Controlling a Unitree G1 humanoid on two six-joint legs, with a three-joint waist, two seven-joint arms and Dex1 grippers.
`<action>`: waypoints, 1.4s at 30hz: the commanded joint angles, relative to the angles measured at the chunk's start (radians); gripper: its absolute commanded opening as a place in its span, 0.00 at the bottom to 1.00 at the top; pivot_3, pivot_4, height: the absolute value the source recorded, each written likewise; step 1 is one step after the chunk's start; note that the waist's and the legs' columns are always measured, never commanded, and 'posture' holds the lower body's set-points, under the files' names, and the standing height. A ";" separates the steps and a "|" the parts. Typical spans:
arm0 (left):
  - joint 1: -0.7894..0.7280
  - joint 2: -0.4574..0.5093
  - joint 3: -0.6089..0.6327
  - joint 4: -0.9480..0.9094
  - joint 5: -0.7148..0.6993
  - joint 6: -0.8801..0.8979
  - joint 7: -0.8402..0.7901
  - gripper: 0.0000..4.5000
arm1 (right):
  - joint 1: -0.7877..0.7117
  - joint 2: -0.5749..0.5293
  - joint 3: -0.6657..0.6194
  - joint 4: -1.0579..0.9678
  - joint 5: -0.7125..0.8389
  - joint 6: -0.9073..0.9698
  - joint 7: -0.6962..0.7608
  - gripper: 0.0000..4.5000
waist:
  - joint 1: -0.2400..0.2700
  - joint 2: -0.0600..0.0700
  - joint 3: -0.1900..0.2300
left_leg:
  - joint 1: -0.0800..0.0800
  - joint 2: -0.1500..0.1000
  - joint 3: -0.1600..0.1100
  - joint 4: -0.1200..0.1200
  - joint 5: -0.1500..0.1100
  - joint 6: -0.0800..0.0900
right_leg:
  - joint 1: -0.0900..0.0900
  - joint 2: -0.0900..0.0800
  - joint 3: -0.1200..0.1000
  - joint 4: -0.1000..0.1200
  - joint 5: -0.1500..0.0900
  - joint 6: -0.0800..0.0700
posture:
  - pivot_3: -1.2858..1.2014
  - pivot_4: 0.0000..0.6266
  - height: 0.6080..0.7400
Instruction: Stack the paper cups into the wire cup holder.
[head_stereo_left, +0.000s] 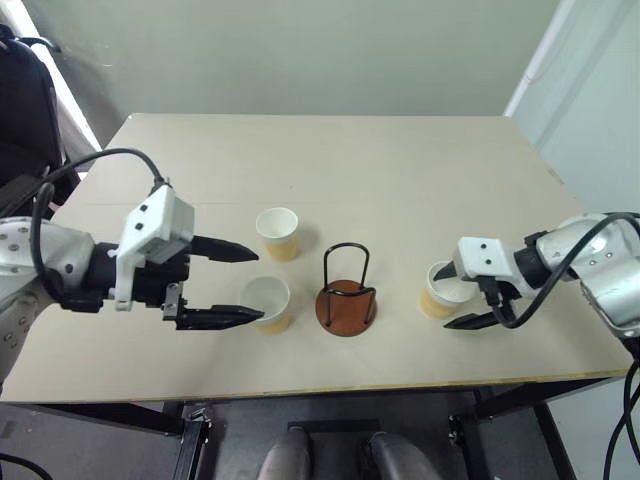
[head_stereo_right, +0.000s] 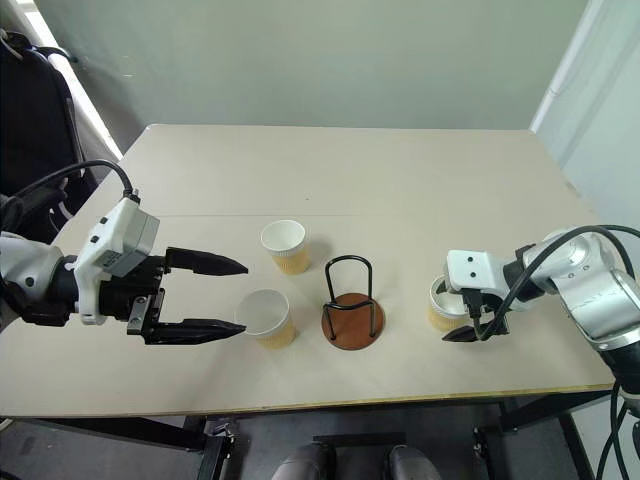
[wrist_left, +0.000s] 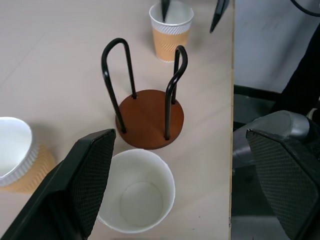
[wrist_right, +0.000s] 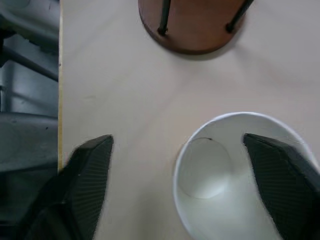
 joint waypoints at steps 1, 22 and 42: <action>0.008 0.013 0.047 -0.025 -0.015 0.003 0.015 1.00 | -0.008 0.006 0.002 0.011 -0.022 -0.028 -0.001 0.63 | 0.000 0.000 0.000 | 0.000 0.000 0.000 0.000 0.000 0.000 | 0.000 0.000 0.000 0.000 0.000 0.000 | 0.52 0.24 1.00; 0.028 0.000 0.044 -0.014 0.002 -0.030 0.030 1.00 | -0.397 0.065 -0.171 0.151 0.220 -0.010 0.167 0.01 | -0.001 0.001 0.000 | 0.000 0.000 0.000 -0.001 0.001 -0.001 | -0.001 0.000 0.000 0.000 0.000 -0.003 | 0.52 0.24 1.00; 0.123 0.016 0.075 -0.036 0.054 -0.044 0.049 1.00 | -0.410 0.278 -0.045 0.035 0.247 -0.011 0.119 0.01 | 0.003 0.000 0.000 | -0.004 0.002 0.000 -0.002 -0.001 -0.003 | -0.006 0.000 -0.002 0.002 -0.003 -0.008 | 0.52 0.24 1.00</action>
